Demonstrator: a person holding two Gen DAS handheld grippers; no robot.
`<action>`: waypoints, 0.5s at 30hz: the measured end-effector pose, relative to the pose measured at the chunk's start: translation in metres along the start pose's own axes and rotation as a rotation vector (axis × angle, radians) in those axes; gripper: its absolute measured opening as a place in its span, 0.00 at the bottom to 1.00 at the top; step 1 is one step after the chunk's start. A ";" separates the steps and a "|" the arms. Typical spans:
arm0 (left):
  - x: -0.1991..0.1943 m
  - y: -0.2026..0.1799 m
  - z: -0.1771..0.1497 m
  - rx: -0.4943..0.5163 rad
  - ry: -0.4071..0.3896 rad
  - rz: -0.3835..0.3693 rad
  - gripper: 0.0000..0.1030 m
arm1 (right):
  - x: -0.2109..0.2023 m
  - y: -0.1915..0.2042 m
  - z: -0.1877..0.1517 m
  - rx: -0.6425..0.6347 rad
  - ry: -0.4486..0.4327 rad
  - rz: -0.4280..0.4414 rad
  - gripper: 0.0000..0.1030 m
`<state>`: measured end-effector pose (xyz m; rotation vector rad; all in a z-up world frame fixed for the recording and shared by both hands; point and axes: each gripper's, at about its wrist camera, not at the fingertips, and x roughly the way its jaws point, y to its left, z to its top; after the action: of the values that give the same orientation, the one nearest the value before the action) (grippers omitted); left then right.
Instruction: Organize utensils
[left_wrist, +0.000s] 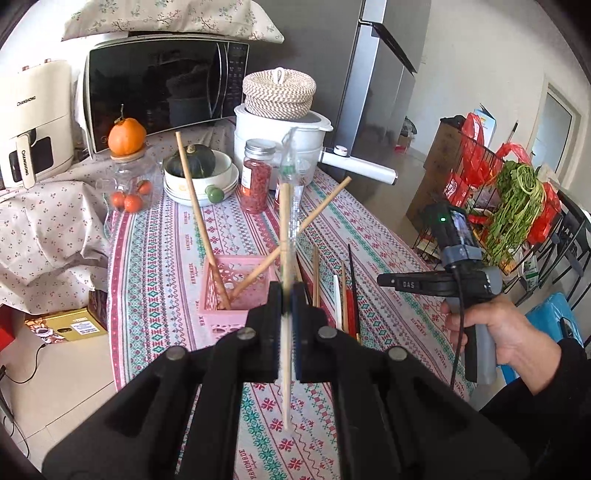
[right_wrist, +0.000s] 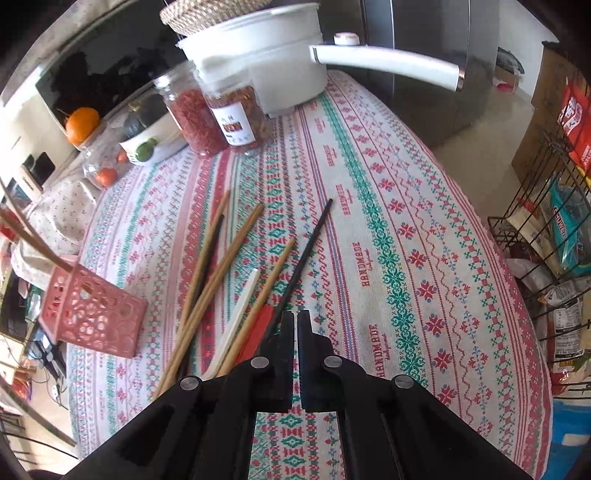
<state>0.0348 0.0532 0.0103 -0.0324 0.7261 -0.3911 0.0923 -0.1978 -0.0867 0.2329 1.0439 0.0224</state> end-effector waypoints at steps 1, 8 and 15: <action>-0.003 0.002 0.001 -0.007 -0.014 0.000 0.06 | -0.010 0.003 -0.002 -0.005 -0.026 0.016 0.01; -0.017 0.008 0.009 -0.034 -0.107 0.008 0.06 | -0.062 0.027 -0.009 -0.052 -0.191 0.110 0.01; -0.017 0.017 0.017 -0.063 -0.203 0.023 0.06 | -0.099 0.042 -0.013 -0.086 -0.317 0.186 0.01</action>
<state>0.0396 0.0732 0.0315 -0.1211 0.5376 -0.3372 0.0346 -0.1670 0.0003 0.2459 0.7015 0.1916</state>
